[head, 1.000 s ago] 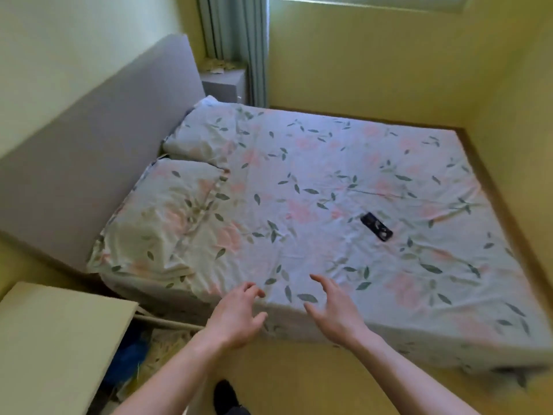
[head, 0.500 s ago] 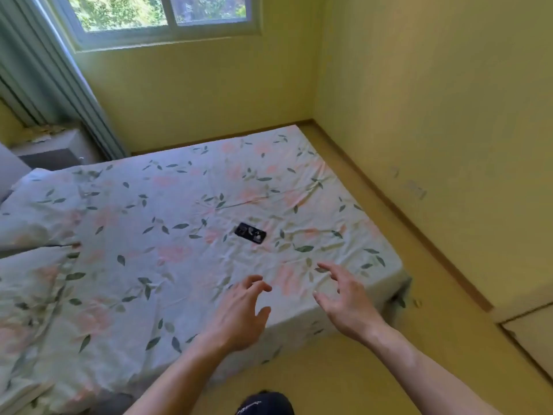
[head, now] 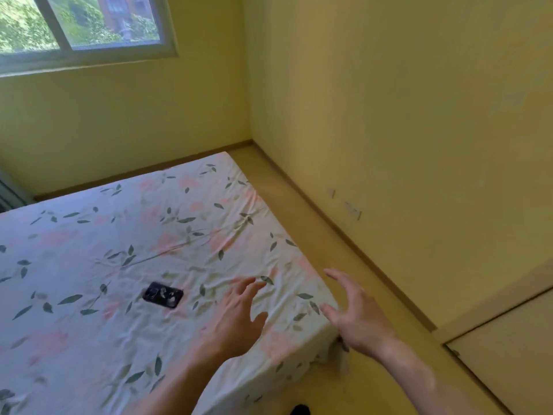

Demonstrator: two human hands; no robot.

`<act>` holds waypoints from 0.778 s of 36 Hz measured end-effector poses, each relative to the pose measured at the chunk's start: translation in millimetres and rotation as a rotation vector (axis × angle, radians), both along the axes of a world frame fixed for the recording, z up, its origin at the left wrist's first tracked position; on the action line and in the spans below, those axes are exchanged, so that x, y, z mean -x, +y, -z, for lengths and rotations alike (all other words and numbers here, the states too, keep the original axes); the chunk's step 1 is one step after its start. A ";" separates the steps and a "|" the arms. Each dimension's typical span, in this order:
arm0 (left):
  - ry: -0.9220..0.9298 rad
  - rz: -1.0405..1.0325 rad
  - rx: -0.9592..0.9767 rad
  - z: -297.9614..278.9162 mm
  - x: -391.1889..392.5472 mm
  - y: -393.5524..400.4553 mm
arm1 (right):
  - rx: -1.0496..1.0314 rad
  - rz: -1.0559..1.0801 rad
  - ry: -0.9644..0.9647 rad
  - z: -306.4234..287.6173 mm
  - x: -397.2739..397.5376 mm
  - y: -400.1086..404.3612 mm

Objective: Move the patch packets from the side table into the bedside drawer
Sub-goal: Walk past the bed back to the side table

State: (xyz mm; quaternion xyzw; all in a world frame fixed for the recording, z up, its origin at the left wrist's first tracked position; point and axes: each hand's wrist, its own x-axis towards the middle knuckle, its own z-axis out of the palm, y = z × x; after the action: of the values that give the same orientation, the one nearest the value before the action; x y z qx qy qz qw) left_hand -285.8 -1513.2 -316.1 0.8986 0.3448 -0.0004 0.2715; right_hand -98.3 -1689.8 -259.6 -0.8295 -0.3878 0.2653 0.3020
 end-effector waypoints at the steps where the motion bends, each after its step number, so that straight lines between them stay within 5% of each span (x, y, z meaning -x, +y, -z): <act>1: -0.015 0.014 0.012 -0.3 -26.8 2.0 | 0.006 0.006 -0.018 -2.1 -21.5 -1.1; 13: -0.090 0.134 -0.007 -40.9 -299.9 17.2 | -0.065 0.115 -0.009 -16.1 -261.3 16.6; 28: -0.100 -0.219 -0.029 -39.4 -487.5 71.6 | -0.071 -0.235 -0.095 -22.1 -523.9 134.1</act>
State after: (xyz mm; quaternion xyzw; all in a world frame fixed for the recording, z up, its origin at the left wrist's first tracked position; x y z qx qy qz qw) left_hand 201.7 -1441.6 -276.7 0.8582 0.4270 0.0791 0.2737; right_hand 425.6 -1555.7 -237.5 -0.7787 -0.5055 0.2452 0.2793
